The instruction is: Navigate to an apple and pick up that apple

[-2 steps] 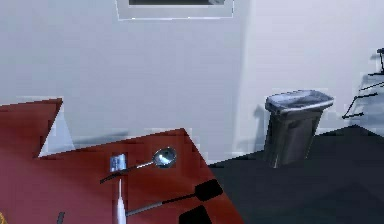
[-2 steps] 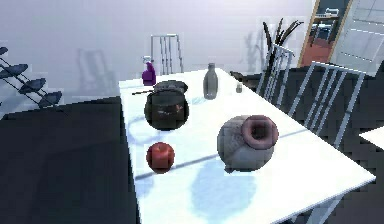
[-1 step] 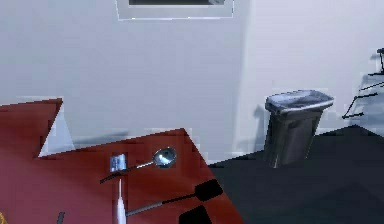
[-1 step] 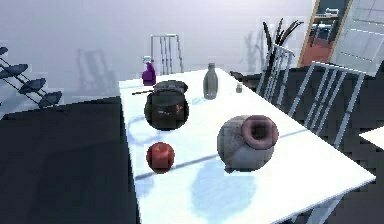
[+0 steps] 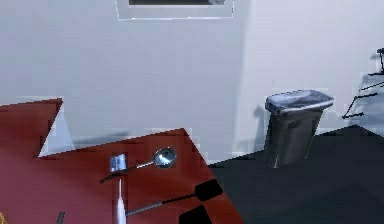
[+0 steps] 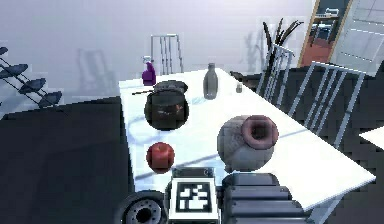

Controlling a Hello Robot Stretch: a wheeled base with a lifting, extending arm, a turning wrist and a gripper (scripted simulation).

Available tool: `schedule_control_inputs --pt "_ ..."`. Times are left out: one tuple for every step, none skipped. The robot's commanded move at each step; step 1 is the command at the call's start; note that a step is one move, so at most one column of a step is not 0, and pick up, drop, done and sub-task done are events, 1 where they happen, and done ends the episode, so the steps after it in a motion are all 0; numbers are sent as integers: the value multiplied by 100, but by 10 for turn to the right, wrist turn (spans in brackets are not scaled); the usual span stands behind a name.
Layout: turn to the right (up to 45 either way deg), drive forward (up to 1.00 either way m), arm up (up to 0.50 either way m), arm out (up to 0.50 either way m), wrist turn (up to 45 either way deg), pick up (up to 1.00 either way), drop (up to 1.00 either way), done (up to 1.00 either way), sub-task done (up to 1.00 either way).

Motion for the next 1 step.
schedule_control_inputs --pt "0 0 0 30 0 0 0 0 0"
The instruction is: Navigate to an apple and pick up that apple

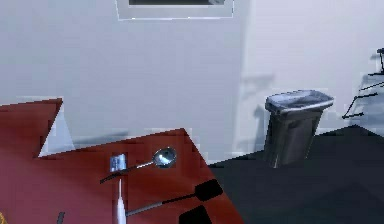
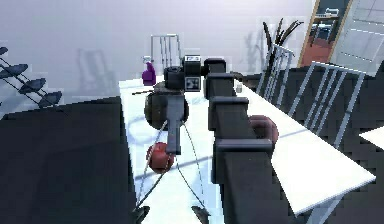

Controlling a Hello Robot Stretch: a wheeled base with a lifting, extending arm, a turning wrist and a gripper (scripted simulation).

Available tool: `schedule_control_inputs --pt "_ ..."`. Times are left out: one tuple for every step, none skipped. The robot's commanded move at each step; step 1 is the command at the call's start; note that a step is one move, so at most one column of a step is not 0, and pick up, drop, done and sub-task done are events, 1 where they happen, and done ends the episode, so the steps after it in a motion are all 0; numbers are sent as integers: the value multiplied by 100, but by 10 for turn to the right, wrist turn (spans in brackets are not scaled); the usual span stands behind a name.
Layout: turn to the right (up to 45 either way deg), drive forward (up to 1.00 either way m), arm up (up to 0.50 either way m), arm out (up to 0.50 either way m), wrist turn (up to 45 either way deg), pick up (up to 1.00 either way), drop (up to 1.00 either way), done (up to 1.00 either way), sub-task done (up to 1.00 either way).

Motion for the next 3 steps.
schedule_control_inputs --pt "0 0 0 0 450 0 0 0 0" --pt "0 0 0 0 450 0 0 0 0" --pt "0 0 0 0 450 0 0 0 0"
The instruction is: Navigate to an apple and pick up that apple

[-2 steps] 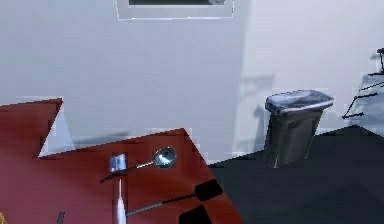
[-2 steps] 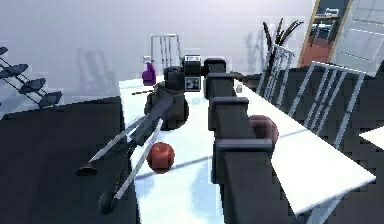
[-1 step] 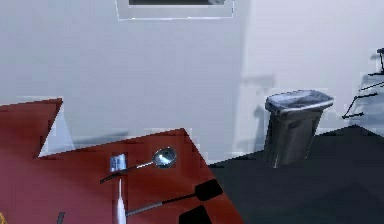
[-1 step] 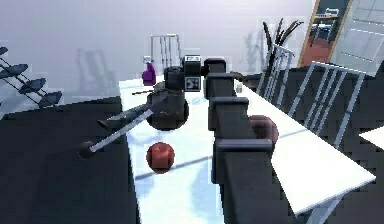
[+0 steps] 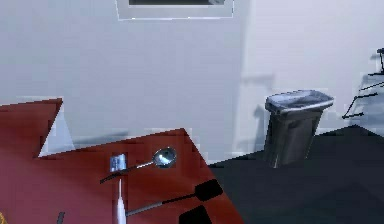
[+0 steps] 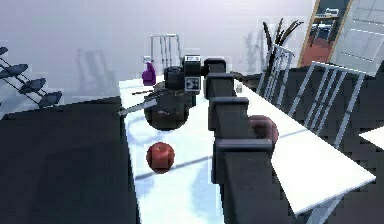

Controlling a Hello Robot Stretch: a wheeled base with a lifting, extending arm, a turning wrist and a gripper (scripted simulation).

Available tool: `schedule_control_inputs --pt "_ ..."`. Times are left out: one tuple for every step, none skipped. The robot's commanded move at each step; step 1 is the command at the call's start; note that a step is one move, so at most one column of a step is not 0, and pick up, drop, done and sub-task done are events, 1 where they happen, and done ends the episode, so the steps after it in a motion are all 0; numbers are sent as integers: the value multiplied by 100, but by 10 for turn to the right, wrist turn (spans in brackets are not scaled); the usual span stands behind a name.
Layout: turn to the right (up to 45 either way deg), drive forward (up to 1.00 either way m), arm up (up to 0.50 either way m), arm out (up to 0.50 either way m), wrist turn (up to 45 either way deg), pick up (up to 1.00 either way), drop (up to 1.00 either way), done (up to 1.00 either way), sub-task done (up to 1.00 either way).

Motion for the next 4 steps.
schedule_control_inputs --pt "0 0 0 0 150 0 0 0 0" --pt "0 0 -28 0 0 0 0 0 0" --pt "0 0 0 0 0 100 0 0 0" --pt "0 0 10 0 0 0 0 0 0"
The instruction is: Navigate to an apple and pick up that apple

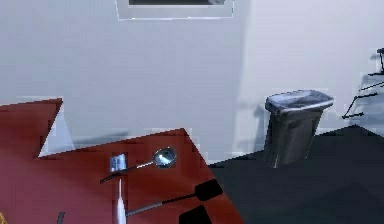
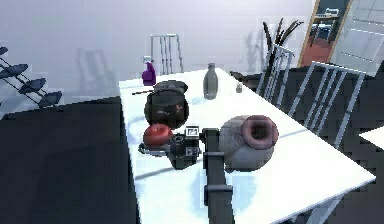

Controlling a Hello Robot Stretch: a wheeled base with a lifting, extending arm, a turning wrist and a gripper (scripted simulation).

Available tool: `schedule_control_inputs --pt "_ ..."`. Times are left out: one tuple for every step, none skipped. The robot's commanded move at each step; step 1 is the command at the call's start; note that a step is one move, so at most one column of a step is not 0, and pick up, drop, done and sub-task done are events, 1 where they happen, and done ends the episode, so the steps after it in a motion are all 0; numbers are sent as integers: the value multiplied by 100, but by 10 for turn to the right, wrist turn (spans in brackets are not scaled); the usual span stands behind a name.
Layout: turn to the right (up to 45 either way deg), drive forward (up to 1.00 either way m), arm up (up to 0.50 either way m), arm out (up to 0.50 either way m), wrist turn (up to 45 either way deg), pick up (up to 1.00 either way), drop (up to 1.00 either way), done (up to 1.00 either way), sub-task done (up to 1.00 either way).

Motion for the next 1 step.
schedule_control_inputs --pt "0 0 0 0 0 0 0 100 0"
